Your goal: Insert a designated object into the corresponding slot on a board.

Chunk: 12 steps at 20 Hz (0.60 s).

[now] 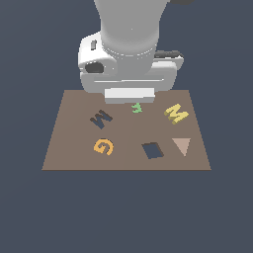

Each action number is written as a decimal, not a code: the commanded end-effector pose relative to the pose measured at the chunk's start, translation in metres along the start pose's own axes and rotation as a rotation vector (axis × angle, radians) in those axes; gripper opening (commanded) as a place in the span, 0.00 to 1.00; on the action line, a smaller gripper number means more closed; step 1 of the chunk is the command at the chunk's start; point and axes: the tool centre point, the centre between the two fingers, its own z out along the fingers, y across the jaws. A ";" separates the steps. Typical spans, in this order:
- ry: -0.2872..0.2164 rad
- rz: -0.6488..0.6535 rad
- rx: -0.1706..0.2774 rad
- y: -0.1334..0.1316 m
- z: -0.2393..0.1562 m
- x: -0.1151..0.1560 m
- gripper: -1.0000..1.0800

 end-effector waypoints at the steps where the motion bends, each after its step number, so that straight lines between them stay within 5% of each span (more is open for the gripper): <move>1: 0.000 0.000 0.000 0.000 0.000 0.000 0.96; 12: 0.005 0.070 0.003 -0.010 0.006 -0.006 0.96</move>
